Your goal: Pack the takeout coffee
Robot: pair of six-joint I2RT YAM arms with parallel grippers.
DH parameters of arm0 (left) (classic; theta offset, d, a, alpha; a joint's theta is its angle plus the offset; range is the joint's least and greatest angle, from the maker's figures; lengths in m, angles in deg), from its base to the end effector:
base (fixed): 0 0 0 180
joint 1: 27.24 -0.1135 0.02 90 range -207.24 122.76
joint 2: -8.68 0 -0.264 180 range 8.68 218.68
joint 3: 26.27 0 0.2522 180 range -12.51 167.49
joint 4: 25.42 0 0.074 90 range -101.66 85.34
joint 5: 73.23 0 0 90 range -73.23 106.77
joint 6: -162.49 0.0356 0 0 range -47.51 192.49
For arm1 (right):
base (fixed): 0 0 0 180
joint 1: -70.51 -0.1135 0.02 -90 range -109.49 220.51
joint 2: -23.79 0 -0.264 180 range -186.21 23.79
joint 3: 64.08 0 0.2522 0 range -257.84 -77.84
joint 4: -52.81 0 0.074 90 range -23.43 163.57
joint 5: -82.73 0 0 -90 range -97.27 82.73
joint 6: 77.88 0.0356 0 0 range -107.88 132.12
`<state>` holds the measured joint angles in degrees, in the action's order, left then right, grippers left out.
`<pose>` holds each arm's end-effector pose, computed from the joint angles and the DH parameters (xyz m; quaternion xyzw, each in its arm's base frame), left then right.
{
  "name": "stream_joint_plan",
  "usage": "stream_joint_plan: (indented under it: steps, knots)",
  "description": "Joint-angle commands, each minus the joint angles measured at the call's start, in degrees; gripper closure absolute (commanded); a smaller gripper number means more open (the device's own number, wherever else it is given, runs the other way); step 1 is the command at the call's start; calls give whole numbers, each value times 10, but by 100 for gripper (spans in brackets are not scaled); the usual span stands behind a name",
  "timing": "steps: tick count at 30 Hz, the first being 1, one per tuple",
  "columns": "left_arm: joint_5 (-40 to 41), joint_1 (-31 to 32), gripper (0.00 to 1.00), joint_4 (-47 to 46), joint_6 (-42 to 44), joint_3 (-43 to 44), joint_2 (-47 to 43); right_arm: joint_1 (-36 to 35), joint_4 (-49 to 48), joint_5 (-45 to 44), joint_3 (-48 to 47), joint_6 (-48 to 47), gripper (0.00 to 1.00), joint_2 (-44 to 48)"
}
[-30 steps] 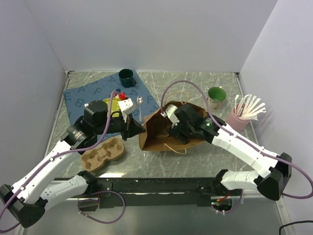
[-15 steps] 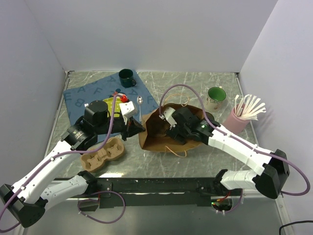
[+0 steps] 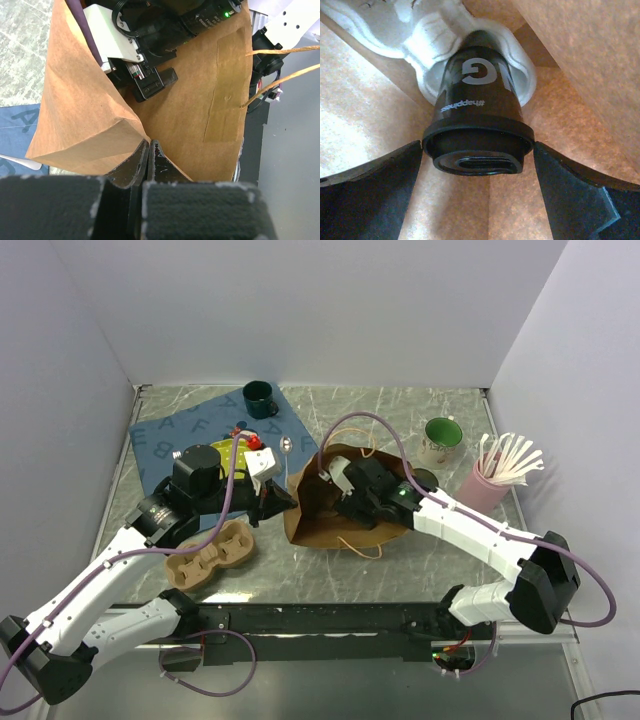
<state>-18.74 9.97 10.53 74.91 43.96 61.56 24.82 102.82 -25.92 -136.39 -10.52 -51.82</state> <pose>0.1460 -0.1368 0.3664 0.4296 0.6673 -0.4025 0.4563 0.1971 0.1856 0.2683 -0.4838 0.8036 -0.0886 0.3350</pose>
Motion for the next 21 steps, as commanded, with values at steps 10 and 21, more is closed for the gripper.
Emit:
stream_joint_plan:
  steps: [10, 21]
  knots:
    - [-26, 2, 99, 7, 6, -4, 2, 13, 15, 5, -59, 15, 0, 1]
    - [-26, 2, 99, 5, -2, -5, 3, 17, 18, 7, -51, 33, 0, 28]
